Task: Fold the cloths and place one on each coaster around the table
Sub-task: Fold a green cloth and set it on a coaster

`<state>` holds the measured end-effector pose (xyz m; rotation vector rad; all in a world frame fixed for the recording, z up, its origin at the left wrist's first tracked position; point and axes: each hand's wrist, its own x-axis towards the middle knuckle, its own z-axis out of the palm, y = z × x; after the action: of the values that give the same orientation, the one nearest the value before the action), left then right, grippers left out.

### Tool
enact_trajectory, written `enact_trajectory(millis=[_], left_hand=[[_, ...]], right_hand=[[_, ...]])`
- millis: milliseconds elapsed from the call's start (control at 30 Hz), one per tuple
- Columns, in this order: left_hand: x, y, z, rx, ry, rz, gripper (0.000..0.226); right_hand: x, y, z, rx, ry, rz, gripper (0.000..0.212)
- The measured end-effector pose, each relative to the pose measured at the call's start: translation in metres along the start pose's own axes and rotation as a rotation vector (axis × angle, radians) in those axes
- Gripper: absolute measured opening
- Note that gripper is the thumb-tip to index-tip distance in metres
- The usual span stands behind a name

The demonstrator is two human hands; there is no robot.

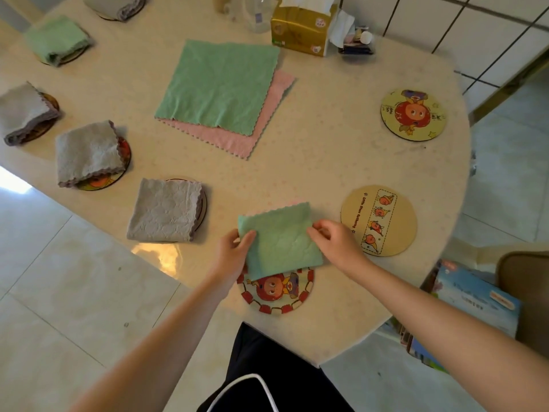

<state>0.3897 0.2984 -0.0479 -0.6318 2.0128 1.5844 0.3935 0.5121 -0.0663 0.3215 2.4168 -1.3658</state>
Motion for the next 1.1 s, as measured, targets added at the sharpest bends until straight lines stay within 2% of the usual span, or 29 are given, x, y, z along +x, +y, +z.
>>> enact_trajectory(millis=[133, 433, 500, 567, 633, 667, 767, 833, 900, 967, 1033, 1100], left_hand=[[0.017, 0.005, 0.001, 0.081, 0.01, -0.109, 0.025], [0.024, -0.001, 0.006, 0.478, 0.19, 0.068, 0.021], [0.022, -0.003, 0.004, 0.591, 0.287, 0.176, 0.028], [0.024, -0.009, 0.002, 0.786, 0.32, 0.462, 0.036], [0.028, -0.019, 0.001, 0.991, 0.26, 0.708, 0.035], [0.031, -0.023, 0.0, 1.061, 0.217, 0.73, 0.037], [0.033, -0.029, -0.002, 1.162, 0.02, 0.515, 0.053], [0.036, -0.03, -0.003, 1.181, -0.048, 0.436, 0.056], [0.034, -0.029, -0.005, 1.142, -0.032, 0.436, 0.058], [0.026, -0.026, -0.003, 0.994, 0.101, 0.448, 0.059], [0.016, -0.02, 0.002, 0.587, 0.238, 0.298, 0.052], [0.01, -0.012, 0.006, 0.181, 0.247, 0.04, 0.04]], right_hand=[[0.022, -0.001, 0.015, -0.159, 0.02, 0.122, 0.022], [0.019, -0.005, 0.022, -0.308, 0.1, 0.205, 0.018], [0.015, -0.005, 0.019, -0.381, 0.134, 0.16, 0.011], [0.01, -0.005, 0.019, -0.409, 0.173, 0.101, 0.021], [0.006, -0.003, 0.021, -0.335, 0.189, 0.098, 0.027], [0.005, -0.003, 0.022, -0.281, 0.189, 0.125, 0.029], [0.005, -0.004, 0.024, -0.175, 0.187, 0.194, 0.033], [0.007, -0.012, 0.021, -0.127, 0.179, 0.233, 0.032], [0.01, -0.021, 0.018, -0.125, 0.159, 0.291, 0.03], [0.016, -0.023, 0.015, -0.175, 0.12, 0.349, 0.031], [0.019, -0.025, 0.013, -0.163, 0.052, 0.414, 0.031], [0.022, -0.024, 0.012, -0.053, -0.002, 0.477, 0.03]])
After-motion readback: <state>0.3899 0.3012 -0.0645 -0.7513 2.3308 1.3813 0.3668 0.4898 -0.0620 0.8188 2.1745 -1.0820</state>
